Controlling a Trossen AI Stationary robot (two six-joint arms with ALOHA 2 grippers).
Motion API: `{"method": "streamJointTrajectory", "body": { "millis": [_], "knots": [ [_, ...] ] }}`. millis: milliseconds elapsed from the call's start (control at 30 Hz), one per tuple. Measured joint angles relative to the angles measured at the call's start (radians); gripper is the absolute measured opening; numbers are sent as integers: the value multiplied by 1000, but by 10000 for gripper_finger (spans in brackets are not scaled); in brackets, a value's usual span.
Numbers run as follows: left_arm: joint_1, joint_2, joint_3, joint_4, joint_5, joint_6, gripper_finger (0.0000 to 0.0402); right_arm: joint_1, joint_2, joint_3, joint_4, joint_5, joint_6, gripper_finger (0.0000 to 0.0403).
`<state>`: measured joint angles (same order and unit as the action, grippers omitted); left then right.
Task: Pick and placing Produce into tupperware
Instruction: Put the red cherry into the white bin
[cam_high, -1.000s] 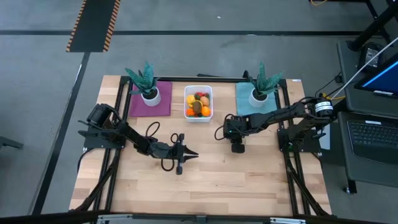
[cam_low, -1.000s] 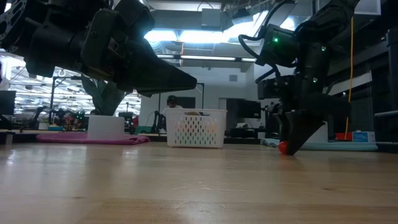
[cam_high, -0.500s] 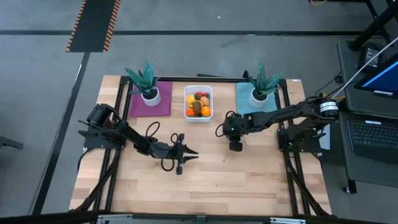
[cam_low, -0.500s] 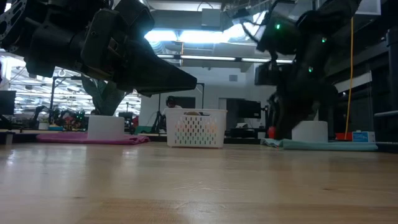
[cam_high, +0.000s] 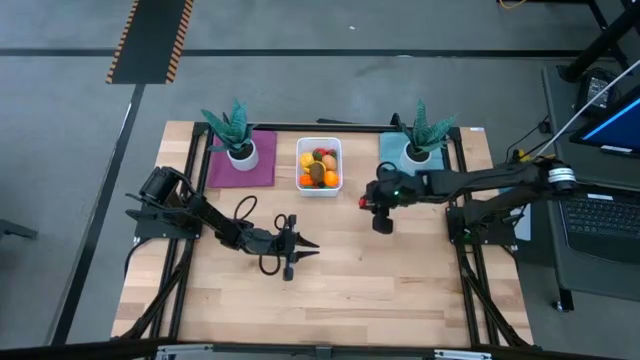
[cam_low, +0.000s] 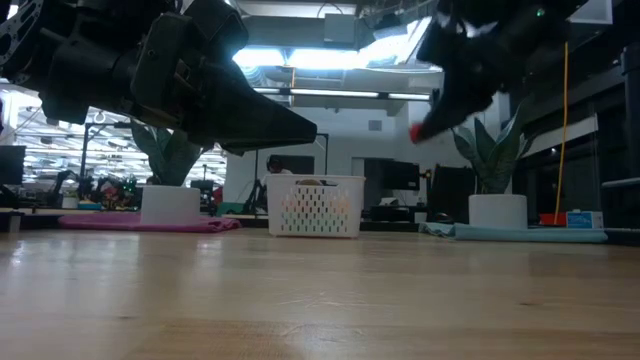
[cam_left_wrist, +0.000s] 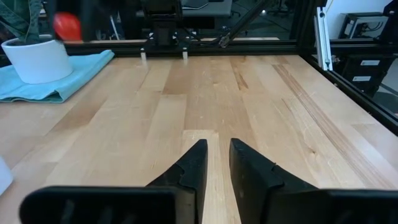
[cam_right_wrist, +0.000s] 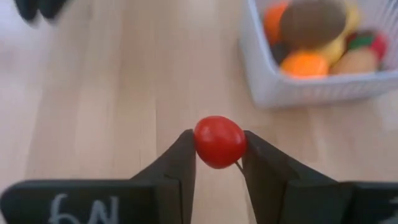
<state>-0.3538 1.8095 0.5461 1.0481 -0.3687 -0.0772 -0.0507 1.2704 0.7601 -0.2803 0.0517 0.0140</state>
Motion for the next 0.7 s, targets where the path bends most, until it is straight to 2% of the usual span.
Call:
{"method": "streamJointTrajectory", "body": {
  "millis": [300, 500, 700],
  "knots": [
    [0, 0, 0, 23, 0, 36, 35, 0, -61, -13, 167, -2, -42, 118],
    [0, -25, -1, 40, -2, 88, 19, 1, -60, -225, 565, -29, -18, 109],
    [12, -148, -80, 41, -42, 113, 5, 1, -61, -424, 999, -30, 12, 113]
  ]
}}
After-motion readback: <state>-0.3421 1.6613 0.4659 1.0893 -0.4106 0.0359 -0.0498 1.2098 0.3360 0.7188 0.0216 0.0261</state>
